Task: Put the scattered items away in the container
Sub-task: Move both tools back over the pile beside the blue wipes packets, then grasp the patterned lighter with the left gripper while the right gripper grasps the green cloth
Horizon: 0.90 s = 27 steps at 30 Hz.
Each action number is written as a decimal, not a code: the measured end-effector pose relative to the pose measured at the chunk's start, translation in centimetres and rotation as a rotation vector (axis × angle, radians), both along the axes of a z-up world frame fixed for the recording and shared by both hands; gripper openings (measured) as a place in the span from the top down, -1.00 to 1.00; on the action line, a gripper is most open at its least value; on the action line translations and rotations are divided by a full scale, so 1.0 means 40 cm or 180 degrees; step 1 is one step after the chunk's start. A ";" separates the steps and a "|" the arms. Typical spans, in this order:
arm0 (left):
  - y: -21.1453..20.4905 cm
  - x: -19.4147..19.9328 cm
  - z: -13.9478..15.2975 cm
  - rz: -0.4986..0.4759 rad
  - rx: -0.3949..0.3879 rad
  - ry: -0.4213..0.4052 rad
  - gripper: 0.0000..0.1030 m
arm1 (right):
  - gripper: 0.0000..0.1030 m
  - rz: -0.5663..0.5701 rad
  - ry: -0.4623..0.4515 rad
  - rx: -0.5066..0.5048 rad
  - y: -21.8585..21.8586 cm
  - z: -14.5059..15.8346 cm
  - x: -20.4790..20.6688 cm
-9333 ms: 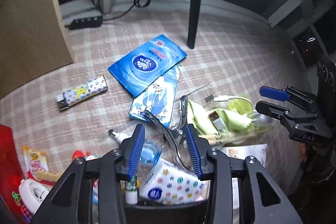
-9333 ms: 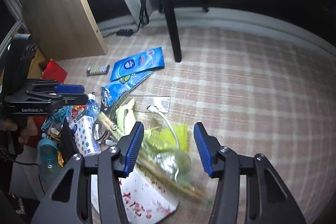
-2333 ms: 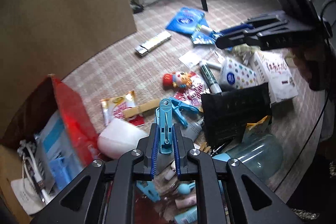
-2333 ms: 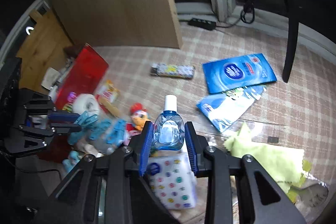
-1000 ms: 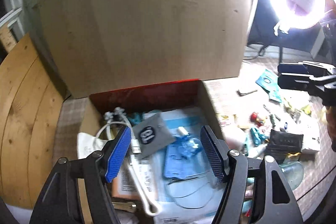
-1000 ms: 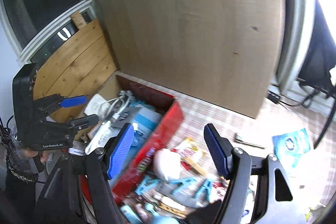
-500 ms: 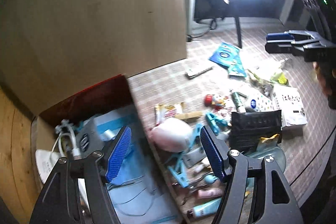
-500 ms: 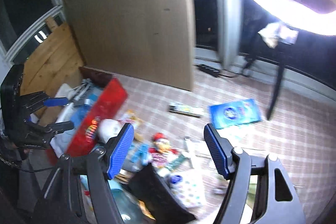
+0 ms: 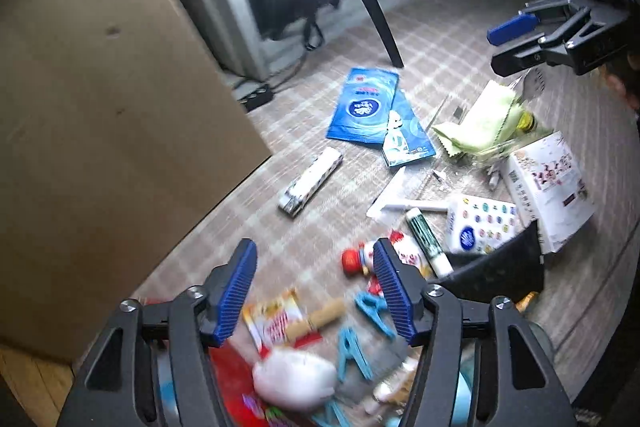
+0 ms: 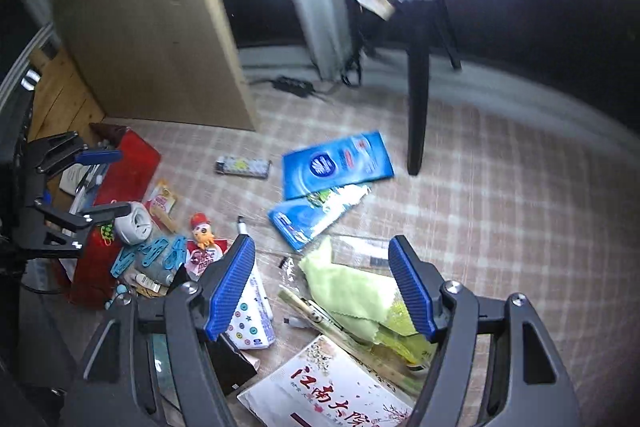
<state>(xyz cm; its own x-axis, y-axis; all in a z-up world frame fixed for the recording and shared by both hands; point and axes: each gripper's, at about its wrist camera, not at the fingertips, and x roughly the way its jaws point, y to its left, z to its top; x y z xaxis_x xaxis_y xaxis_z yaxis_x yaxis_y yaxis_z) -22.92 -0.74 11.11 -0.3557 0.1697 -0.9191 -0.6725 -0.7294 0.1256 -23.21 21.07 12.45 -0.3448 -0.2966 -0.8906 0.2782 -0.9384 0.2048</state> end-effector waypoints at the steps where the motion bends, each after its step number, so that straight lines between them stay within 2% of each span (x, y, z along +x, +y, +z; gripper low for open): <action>1: 0.016 -0.019 -0.013 -0.0052 -0.0023 -0.0022 -0.05 | -0.33 -0.0012 -0.0030 0.0007 0.000 -0.012 -0.012; 7: 0.077 -0.089 -0.078 -0.0278 -0.0188 -0.0064 0.00 | -0.33 -0.0282 -0.0246 -0.0231 0.016 -0.092 -0.083; 10: 0.088 -0.110 -0.109 -0.0362 -0.0235 -0.0117 0.00 | -0.33 -0.0320 -0.0258 -0.0440 0.056 -0.091 -0.069; 14: 0.103 -0.137 -0.150 -0.0449 -0.0313 -0.0179 0.00 | -0.33 -0.0157 -0.0185 -0.0495 0.106 -0.072 -0.016; 19: 0.128 -0.171 -0.188 -0.0474 -0.0304 -0.0274 0.00 | -0.33 -0.0099 -0.0398 -0.0477 0.136 -0.120 -0.009; 25: 0.174 -0.188 -0.241 -0.0577 -0.0392 -0.0386 -0.02 | -0.32 0.0090 -0.0630 -0.0486 0.111 -0.180 -0.036; 27: 0.176 -0.193 -0.244 -0.0576 -0.0334 -0.0437 0.04 | -0.29 0.0170 -0.0669 -0.0461 0.099 -0.189 -0.040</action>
